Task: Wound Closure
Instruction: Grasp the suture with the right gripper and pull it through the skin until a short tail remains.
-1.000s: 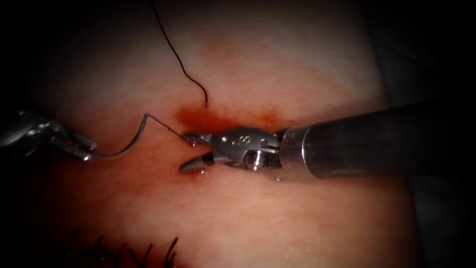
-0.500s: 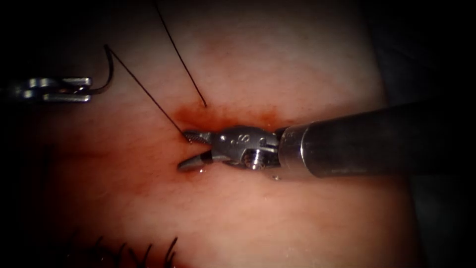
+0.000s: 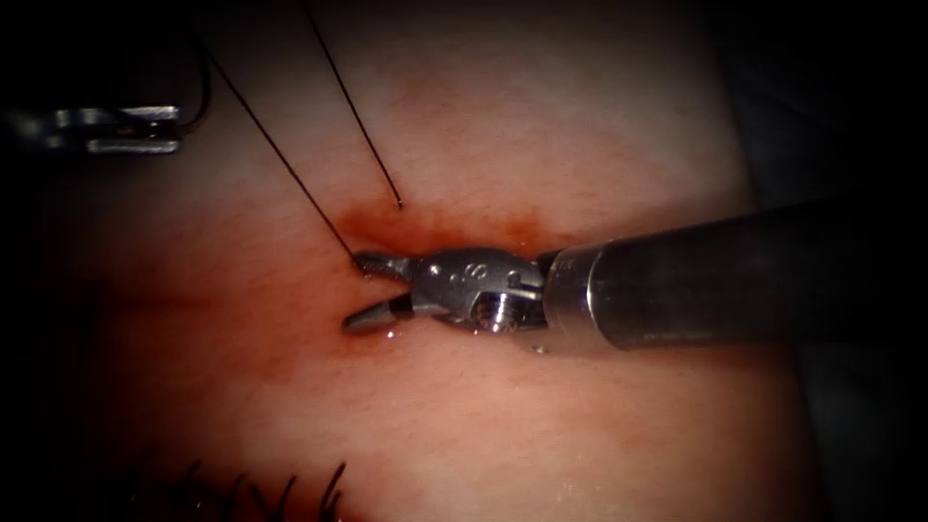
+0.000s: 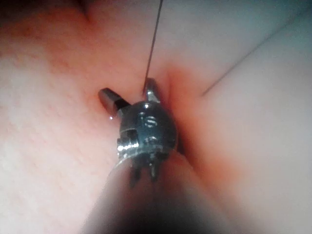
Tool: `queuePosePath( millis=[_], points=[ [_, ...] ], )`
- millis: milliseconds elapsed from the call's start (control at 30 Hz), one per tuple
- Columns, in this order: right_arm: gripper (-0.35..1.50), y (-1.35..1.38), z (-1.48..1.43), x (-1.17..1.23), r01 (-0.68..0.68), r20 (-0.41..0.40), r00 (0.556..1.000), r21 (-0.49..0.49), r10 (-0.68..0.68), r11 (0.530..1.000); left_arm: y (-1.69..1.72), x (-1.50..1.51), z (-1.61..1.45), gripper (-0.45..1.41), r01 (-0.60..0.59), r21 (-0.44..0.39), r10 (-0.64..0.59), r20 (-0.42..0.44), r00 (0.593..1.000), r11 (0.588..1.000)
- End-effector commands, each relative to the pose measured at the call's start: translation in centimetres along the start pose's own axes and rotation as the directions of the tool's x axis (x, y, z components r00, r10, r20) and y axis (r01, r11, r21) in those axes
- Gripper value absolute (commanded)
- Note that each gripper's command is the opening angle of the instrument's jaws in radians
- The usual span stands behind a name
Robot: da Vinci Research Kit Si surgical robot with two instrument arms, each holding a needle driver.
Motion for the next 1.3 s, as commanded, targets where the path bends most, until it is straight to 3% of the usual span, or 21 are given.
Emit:
queuePosePath(
  millis=[33, 100, 133, 200, 233, 533, 700, 1067, 1300],
  points=[
    [0.98, -0.02, 0.08, -0.03, -0.012, -0.001, 1.000, 0.002, 0.012, 1.000, 0.05, -0.06, 0.10, -0.45, -0.007, -0.002, 0.007, -0.005, 1.000, 1.000],
    [0.81, -0.02, 0.08, -0.03, -0.025, 0.000, 1.000, -0.004, 0.025, 1.000, 0.13, -0.09, 0.13, -0.45, -0.016, -0.006, 0.016, -0.010, 1.000, 1.000],
    [0.59, -0.02, 0.07, -0.03, -0.024, 0.001, 1.000, -0.007, 0.024, 1.000, 0.17, -0.11, 0.15, -0.45, -0.021, -0.008, 0.021, -0.011, 1.000, 1.000],
    [-0.23, -0.02, 0.06, -0.03, -0.048, 0.002, 0.999, -0.018, 0.048, 0.999, 0.24, -0.14, 0.18, -0.45, -0.035, -0.012, 0.035, -0.014, 0.999, 0.999],
    [-0.35, -0.02, 0.06, -0.04, -0.071, 0.003, 0.997, -0.026, 0.072, 0.997, 0.27, -0.14, 0.18, -0.45, -0.038, -0.013, 0.038, -0.020, 0.999, 0.999],
    [-0.35, -0.04, -0.01, -0.01, -0.310, -0.006, 0.950, -0.095, 0.311, 0.946, 0.55, -0.13, 0.20, -0.45, -0.019, -0.015, 0.019, -0.042, 0.999, 1.000],
    [-0.35, -0.16, -0.11, 0.05, -0.331, -0.003, 0.943, -0.086, 0.332, 0.940, 0.75, -0.16, 0.26, -0.45, -0.018, -0.025, 0.017, -0.049, 0.999, 1.000],
    [-0.35, -0.86, -0.40, 0.16, -0.327, 0.015, 0.945, -0.045, 0.328, 0.944, 1.25, -0.49, 0.52, -0.45, -0.027, -0.148, 0.029, 0.013, 0.999, 0.989],
    [-0.35, -1.22, -0.51, 0.25, -0.320, 0.020, 0.947, -0.005, 0.320, 0.947, 1.32, -0.46, 0.48, -0.45, -0.034, -0.158, 0.042, 0.053, 0.998, 0.987]
  ],
)
